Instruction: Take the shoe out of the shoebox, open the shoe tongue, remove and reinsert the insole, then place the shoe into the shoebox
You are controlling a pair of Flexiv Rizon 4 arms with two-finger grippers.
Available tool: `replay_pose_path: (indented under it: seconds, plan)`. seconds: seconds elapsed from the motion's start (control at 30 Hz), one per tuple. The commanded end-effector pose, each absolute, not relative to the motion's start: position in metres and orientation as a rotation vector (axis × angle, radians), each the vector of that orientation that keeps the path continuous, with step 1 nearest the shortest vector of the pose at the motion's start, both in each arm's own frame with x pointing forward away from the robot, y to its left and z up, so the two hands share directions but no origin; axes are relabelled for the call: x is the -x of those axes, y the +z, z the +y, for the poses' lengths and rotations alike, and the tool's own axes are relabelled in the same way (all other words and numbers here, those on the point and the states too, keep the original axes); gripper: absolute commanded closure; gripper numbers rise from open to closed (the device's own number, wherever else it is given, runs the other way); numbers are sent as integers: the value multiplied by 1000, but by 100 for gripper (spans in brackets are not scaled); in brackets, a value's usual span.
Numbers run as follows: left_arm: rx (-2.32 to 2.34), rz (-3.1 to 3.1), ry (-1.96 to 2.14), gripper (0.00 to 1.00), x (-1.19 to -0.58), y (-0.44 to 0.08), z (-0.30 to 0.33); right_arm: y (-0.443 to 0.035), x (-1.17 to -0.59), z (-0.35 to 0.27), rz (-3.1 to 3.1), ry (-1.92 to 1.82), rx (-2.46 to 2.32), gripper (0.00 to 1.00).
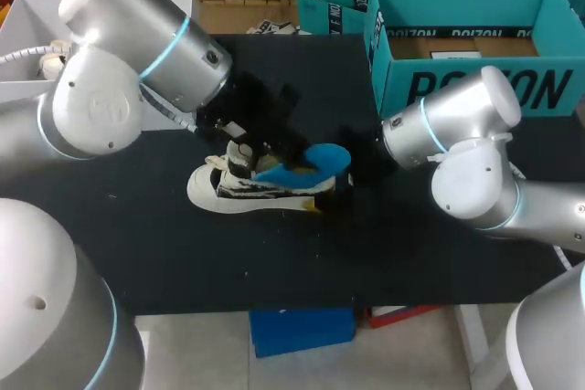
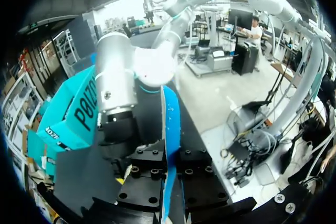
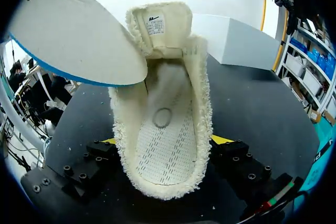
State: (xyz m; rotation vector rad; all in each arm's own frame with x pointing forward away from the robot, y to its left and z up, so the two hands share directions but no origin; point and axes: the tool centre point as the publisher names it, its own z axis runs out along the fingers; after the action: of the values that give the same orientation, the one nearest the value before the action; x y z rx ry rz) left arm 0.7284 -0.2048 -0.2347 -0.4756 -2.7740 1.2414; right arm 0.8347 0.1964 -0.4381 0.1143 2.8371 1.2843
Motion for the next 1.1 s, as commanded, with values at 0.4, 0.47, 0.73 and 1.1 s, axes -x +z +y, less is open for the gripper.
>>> replay_pose_path:
  seconds: [0.4,0.47,0.73,1.1]
  plan:
    - [489,-2601,1358,100,-718,-187,-216,-439,-835,196,2837,1285,-116,100]
    - [472,-2575,1379,100,-716,-185,-217,-439,-835,196,2837,1285,-116,100]
    - [516,-2607,1340,100,-711,-176,-219,-439,-835,196,2837,1285,-116,100]
    - [516,-2607,1340,100,-711,-176,-219,-439,-835,196,2837,1285,-116,100]
